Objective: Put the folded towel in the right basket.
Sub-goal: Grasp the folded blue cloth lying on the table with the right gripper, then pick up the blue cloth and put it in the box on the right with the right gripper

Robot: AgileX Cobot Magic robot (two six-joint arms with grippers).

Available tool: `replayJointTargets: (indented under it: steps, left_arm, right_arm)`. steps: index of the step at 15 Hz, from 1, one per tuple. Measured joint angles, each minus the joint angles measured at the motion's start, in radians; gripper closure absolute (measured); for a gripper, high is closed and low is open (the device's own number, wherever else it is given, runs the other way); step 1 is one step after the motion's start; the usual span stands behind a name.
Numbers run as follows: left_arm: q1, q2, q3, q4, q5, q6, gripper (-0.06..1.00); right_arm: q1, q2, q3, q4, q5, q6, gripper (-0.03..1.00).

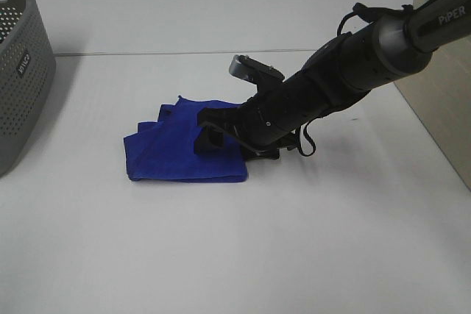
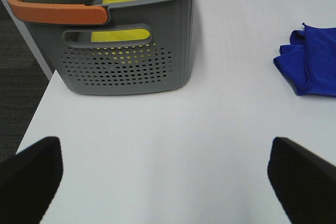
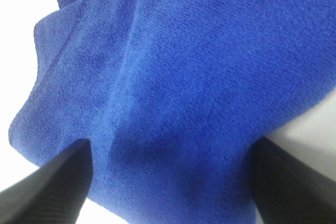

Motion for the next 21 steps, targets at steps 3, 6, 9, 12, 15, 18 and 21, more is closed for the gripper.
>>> replayJointTargets:
  steps: [3,6,9,12,15,18,21]
  left_arm:
    - [0.000,0.000,0.000,0.000,0.000,0.000,-0.05]
    - [0.000,0.000,0.000,0.000,0.000,0.000,-0.05]
    - [0.000,0.000,0.000,0.000,0.000,0.000,-0.05]
    - [0.000,0.000,0.000,0.000,0.000,0.000,-0.05]
    - [0.000,0.000,0.000,0.000,0.000,0.000,-0.05]
    - [0.000,0.000,0.000,0.000,0.000,0.000,-0.05]
    - [0.000,0.000,0.000,0.000,0.000,0.000,-0.05]
  right_arm:
    - [0.004,0.018,-0.006,0.000,0.001,0.047,0.23]
    - [0.004,0.027,-0.011,0.008,0.038,0.065,0.23]
    - [0.004,0.038,-0.011,0.008,0.046,0.070,0.44]
    - [0.004,0.050,-0.011,0.008,0.047,0.093,0.73]
    - [0.004,0.051,-0.010,0.009,0.046,0.096,0.86]
    - [0.006,0.011,0.005,-0.020,0.009,0.096,0.86]
    - [0.006,-0.078,0.020,-0.095,-0.010,0.096,0.86]
